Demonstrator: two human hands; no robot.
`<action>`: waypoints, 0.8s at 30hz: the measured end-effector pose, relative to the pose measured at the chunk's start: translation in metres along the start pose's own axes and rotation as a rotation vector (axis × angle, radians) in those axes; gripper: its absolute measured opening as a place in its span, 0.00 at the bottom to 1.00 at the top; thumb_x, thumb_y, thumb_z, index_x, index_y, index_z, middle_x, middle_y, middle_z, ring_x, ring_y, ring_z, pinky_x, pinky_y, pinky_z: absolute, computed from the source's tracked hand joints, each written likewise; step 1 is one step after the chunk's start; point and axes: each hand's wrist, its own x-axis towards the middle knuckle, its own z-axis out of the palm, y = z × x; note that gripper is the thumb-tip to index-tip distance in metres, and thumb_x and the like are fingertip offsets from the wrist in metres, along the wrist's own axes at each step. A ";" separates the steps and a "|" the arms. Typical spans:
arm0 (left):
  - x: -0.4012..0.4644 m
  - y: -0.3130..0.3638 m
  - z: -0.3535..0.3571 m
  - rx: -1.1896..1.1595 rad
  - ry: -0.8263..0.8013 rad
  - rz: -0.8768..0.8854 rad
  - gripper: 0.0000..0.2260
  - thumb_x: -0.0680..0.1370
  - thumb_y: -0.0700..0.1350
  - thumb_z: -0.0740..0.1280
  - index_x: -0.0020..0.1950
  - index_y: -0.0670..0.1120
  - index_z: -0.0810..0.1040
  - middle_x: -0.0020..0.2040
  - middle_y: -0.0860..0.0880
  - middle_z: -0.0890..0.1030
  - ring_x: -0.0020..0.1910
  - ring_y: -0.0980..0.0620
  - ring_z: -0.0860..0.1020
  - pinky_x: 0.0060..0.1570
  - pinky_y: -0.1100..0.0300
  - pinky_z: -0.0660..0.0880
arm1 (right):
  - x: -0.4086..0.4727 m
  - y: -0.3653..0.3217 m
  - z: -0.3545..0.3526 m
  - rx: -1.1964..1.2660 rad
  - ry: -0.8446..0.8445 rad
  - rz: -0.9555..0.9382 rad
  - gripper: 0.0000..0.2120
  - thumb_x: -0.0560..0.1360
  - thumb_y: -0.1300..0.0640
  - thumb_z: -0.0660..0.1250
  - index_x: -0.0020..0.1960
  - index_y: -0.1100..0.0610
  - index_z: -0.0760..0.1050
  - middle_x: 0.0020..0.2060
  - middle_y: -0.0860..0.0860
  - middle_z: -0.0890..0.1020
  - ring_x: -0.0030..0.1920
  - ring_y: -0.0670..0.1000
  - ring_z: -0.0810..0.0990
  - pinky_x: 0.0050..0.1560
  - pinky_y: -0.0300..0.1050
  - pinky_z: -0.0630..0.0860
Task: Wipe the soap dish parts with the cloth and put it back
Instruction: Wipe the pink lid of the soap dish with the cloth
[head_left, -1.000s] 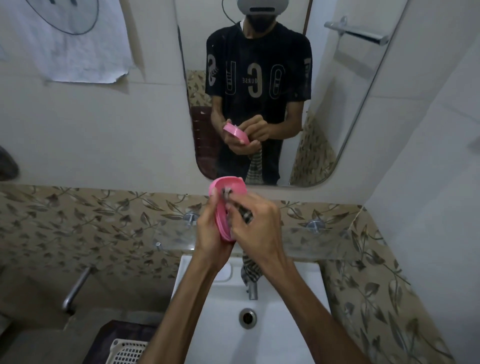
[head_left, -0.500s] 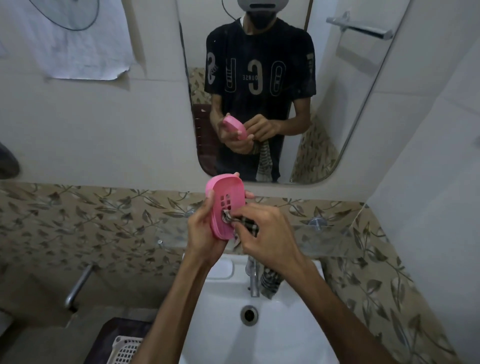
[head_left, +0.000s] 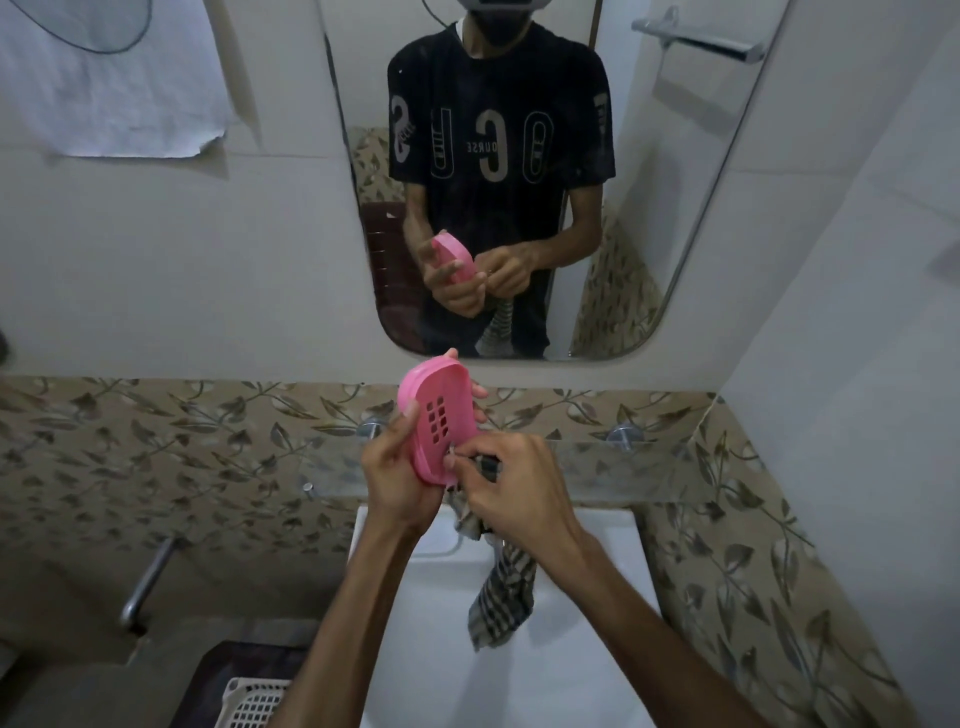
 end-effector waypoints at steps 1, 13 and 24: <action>0.001 -0.001 0.000 0.009 -0.004 0.012 0.33 0.79 0.58 0.69 0.80 0.44 0.69 0.62 0.37 0.81 0.58 0.41 0.79 0.61 0.48 0.78 | -0.001 0.001 0.001 -0.045 0.029 -0.004 0.05 0.77 0.54 0.75 0.45 0.53 0.88 0.40 0.47 0.88 0.36 0.46 0.82 0.39 0.43 0.80; 0.008 -0.003 -0.001 0.001 0.063 0.043 0.32 0.77 0.58 0.67 0.76 0.42 0.74 0.60 0.34 0.79 0.52 0.38 0.79 0.55 0.46 0.77 | -0.002 -0.005 0.019 0.495 -0.050 0.159 0.05 0.78 0.59 0.74 0.45 0.57 0.88 0.38 0.55 0.88 0.39 0.60 0.85 0.44 0.57 0.83; -0.001 -0.024 0.009 0.059 0.281 -0.064 0.26 0.86 0.59 0.56 0.70 0.42 0.81 0.66 0.39 0.83 0.67 0.45 0.82 0.60 0.57 0.81 | 0.021 -0.014 0.019 0.737 0.141 0.173 0.06 0.81 0.57 0.72 0.51 0.48 0.87 0.47 0.47 0.90 0.49 0.47 0.90 0.51 0.40 0.84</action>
